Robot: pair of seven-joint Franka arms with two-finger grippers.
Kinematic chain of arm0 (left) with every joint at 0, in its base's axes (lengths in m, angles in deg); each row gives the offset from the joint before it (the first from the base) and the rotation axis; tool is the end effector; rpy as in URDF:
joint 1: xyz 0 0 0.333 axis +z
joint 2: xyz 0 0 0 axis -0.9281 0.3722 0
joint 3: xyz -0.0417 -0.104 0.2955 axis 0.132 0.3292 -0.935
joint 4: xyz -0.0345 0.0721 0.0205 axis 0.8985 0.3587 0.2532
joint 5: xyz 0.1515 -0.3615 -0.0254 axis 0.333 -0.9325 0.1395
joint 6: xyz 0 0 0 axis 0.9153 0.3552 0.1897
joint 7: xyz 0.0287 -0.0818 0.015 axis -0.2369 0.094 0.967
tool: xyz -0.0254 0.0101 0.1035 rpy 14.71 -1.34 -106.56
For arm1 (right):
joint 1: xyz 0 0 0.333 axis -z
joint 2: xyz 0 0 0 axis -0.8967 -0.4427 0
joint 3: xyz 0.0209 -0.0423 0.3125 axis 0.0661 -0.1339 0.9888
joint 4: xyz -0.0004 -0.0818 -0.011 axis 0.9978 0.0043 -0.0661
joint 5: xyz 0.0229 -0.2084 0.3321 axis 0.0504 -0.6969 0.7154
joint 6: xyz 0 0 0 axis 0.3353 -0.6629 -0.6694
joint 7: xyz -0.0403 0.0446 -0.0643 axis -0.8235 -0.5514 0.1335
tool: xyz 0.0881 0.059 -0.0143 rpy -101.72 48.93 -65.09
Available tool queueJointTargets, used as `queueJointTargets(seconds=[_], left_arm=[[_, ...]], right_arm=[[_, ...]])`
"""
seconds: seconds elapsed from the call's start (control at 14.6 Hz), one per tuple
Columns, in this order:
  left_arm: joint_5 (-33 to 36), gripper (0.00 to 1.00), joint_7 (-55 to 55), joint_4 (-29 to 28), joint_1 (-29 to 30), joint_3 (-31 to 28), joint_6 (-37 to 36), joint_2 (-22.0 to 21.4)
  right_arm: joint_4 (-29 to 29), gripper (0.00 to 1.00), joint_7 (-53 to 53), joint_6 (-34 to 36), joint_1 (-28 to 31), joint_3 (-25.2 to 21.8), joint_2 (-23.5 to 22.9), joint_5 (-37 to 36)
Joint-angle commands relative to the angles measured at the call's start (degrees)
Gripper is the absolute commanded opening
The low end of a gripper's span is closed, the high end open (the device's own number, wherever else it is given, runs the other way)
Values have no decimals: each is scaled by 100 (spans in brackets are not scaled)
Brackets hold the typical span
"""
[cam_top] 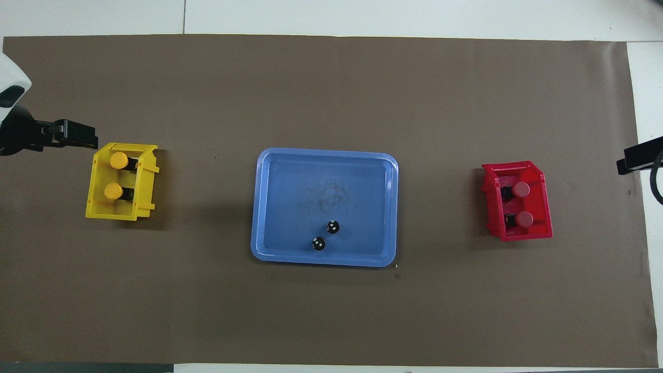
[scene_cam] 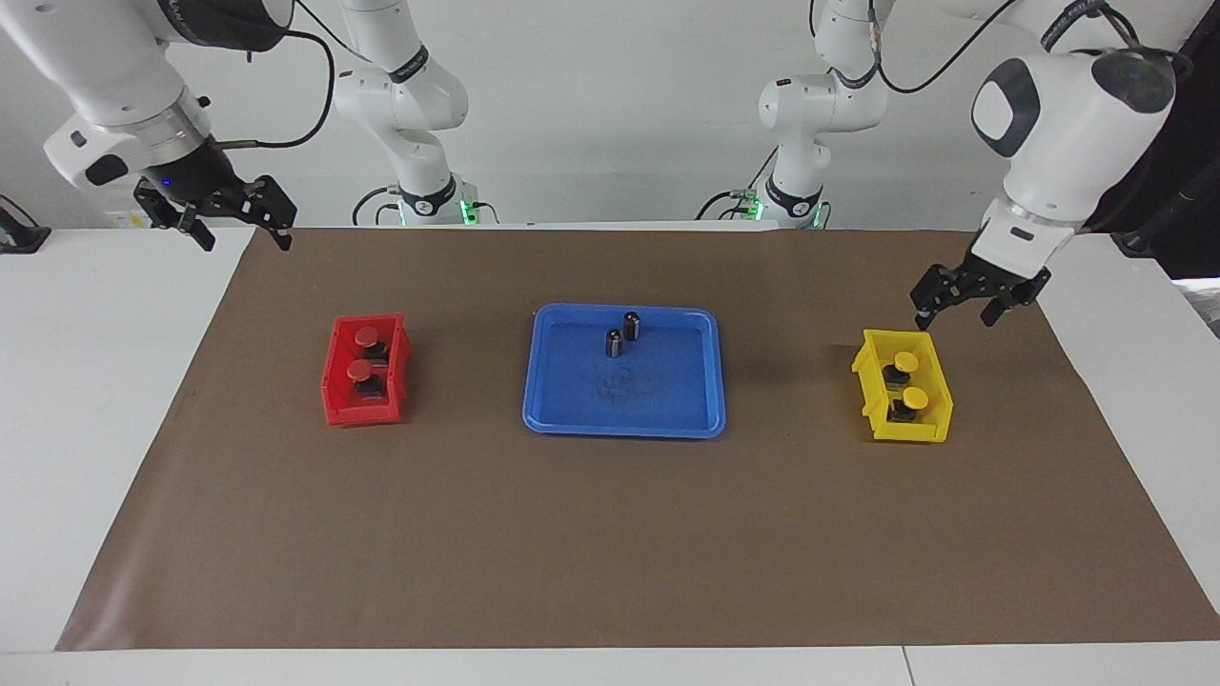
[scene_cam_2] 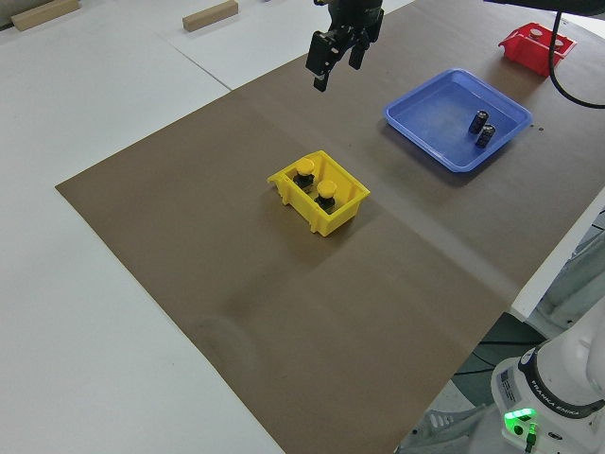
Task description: Sort red and yellow buttons by color
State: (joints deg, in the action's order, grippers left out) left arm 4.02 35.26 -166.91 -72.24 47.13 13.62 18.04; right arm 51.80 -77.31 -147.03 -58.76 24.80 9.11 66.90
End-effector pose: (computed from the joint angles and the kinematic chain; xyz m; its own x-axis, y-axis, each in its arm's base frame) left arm 0.5521 -0.0550 0.5854 0.9941 -0.0757 0.0778 -0.0756 -0.9971 -0.0038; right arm 0.5353 -0.0627 0.6334 0.9964 -0.0156 -0.0839 -0.0149 -0.9998 0.0092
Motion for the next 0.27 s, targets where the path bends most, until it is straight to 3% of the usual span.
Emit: queueJointTargets(seconds=[0.0,0.21], left_arm=[[-61,100,120,-12,-153,-27,-405,-262],[-61,100,103,190,-180,52,-758,-263]], right_arm=[[-101,100,-82,84,66,8,-35,49],[-101,100,-91,6,57,8,-35,49]])
